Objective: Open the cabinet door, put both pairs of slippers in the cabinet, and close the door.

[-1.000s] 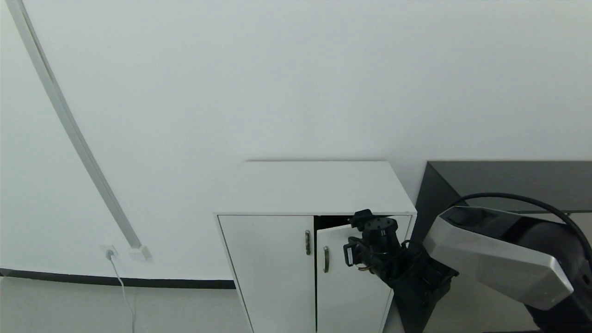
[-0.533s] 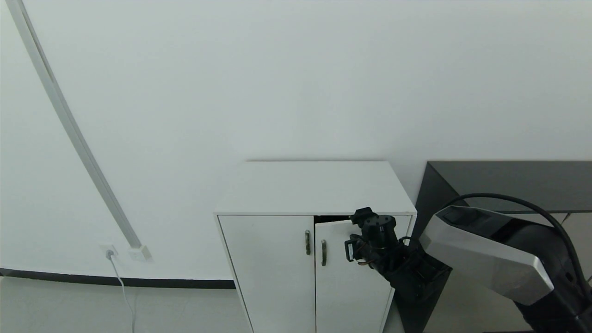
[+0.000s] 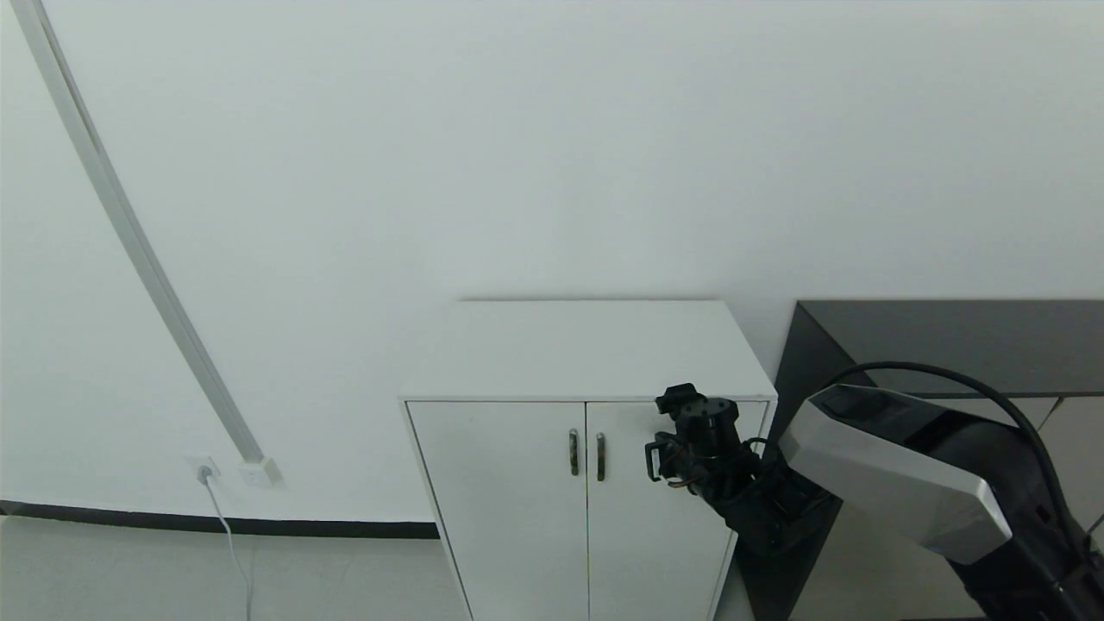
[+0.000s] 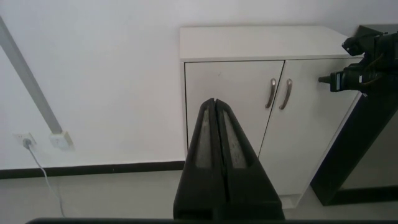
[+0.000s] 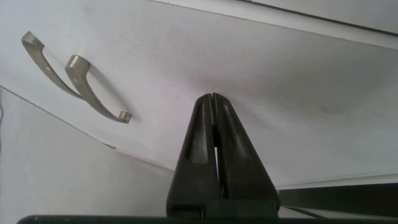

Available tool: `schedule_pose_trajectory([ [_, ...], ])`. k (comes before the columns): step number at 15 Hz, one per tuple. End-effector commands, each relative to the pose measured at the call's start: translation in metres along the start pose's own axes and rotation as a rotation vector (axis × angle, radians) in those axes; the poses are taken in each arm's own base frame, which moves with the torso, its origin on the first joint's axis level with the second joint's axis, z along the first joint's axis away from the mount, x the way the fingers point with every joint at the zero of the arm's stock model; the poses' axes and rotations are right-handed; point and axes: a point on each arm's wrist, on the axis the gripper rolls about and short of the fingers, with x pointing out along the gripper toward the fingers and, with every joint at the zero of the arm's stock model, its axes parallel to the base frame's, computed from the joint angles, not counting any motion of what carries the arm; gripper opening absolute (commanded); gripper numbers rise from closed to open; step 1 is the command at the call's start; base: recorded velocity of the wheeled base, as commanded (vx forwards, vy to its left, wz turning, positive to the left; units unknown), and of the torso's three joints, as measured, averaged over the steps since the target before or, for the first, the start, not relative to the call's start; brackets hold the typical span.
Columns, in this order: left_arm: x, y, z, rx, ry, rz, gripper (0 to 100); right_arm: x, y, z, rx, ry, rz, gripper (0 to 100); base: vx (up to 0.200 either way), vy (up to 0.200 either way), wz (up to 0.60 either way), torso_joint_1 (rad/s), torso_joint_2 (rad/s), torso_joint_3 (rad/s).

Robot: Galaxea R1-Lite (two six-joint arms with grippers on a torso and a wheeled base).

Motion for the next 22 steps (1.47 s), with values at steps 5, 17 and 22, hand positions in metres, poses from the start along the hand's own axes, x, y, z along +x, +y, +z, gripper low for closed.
schedule_pose_trajectory([
  [5,0.000,0.000,0.000,0.001,0.000,0.001,0,0.003,-0.003,0.004,0.008,-0.015,-0.008,0,0.000,0.000,0.00,0.000,0.00,0.000],
  [17,0.000,0.000,0.000,0.001,0.000,0.001,0,-0.024,-0.018,0.021,0.023,-0.037,-0.026,0,0.000,0.000,0.00,0.000,0.00,0.000],
  [22,0.000,0.000,0.000,0.001,0.000,0.001,0,-0.090,-0.044,0.043,0.041,-0.043,-0.069,0,0.000,0.000,0.00,0.000,0.00,0.000],
])
